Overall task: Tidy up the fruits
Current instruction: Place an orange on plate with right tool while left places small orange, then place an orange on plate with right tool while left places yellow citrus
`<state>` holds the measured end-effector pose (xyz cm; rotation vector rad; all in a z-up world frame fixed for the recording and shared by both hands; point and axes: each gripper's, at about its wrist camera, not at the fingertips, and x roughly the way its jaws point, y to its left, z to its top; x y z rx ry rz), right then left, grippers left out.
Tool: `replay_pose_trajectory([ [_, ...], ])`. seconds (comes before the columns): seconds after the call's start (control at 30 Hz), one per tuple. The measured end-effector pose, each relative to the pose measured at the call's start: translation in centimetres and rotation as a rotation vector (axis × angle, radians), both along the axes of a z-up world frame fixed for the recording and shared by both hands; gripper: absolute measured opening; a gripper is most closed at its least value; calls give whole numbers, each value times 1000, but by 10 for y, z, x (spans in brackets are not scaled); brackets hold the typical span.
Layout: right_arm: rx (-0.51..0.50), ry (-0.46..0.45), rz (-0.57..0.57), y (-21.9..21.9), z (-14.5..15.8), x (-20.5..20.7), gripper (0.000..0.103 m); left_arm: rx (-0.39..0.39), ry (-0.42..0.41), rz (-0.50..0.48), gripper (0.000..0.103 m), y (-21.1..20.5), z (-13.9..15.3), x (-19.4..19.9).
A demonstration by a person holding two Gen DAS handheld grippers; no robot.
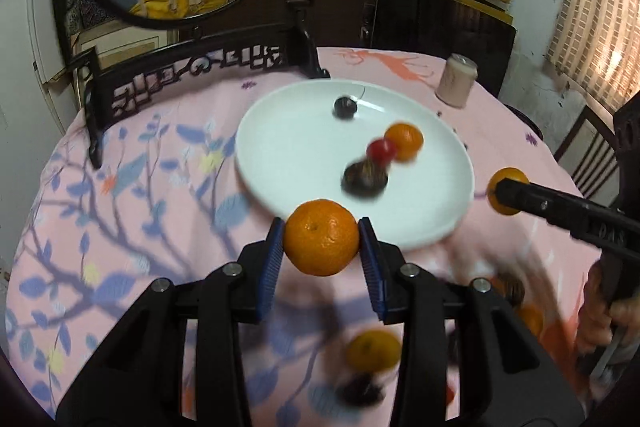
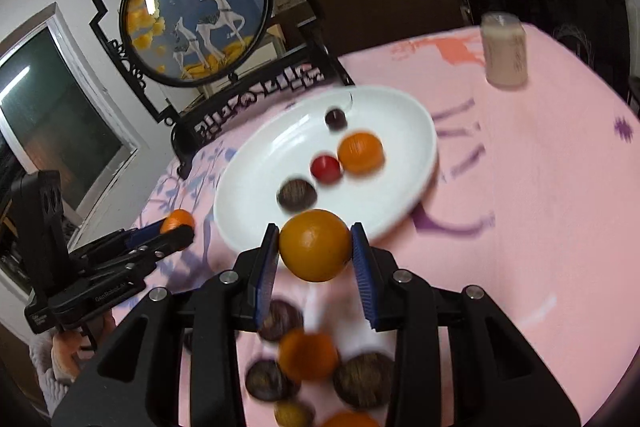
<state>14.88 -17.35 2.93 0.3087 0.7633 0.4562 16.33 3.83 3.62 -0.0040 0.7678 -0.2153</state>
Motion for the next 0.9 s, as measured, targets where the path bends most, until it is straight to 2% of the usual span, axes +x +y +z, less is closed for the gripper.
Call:
replay_pose_trajectory([
  [0.1, -11, 12, 29, 17, -1, 24, 39, 18, 8, 20, 41, -12, -6, 21],
  [0.13, -16, 16, 29, 21, -5, 30, 52, 18, 4, 27, 57, -14, -8, 22],
  [0.17, -18, 17, 21, 22, -8, 31, 58, 21, 1, 30, 65, -15, -11, 23],
  [0.2, -20, 7, 19, 21, -11, 29, 59, 26, -12, 20, 68, -15, -12, 20],
  [0.3, -31, -39, 22, 14, -6, 22, 59, 33, -35, 17, 69, -10, -9, 12],
  [0.4, 5, -35, 23, 4, -3, 12, 59, 12, -23, 14, 77, -6, -10, 3],
  [0.5, -3, -15, 35, 1, -7, 0, 59, 47, -7, 11, 85, -5, -19, -12],
  [0.73, -18, 13, 39, -8, -17, -29, 64, 150, -12, -55, 93, -10, -34, -59],
  [0.9, 10, 20, 16, -20, -18, -36, 66, 168, -41, -95, 95, -15, -34, -79],
])
